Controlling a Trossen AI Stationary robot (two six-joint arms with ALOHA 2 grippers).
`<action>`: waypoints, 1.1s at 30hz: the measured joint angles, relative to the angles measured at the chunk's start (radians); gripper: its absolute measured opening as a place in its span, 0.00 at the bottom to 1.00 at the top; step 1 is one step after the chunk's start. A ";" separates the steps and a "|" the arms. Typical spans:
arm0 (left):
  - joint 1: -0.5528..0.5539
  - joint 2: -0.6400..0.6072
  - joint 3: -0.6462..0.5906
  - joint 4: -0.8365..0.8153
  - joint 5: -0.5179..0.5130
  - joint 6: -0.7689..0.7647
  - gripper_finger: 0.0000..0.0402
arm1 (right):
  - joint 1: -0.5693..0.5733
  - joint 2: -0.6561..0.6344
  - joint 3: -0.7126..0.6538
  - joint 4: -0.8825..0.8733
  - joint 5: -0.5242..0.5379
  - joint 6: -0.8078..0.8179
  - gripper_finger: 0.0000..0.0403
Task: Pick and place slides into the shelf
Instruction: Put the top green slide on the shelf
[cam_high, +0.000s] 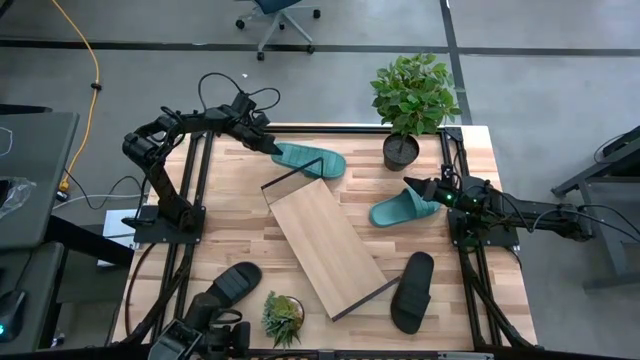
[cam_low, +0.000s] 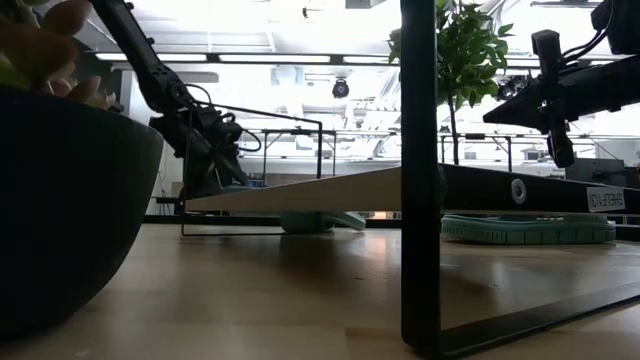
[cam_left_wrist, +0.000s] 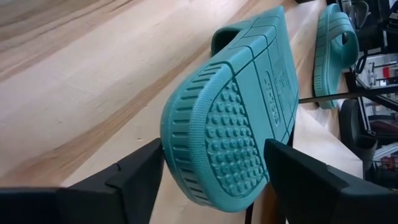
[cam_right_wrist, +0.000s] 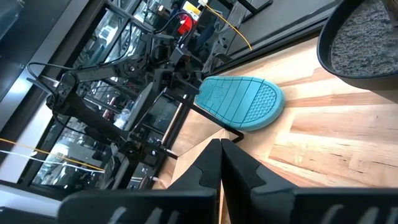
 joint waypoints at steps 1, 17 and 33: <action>0.000 0.000 0.000 0.002 0.000 0.000 0.59 | 0.000 0.000 0.000 0.000 0.000 0.000 0.00; 0.000 0.000 0.000 0.025 0.009 -0.001 0.26 | 0.000 0.000 0.000 0.000 0.000 0.000 0.00; -0.001 0.000 0.003 0.078 0.151 -0.008 0.21 | 0.000 0.000 0.000 0.001 0.000 0.000 0.00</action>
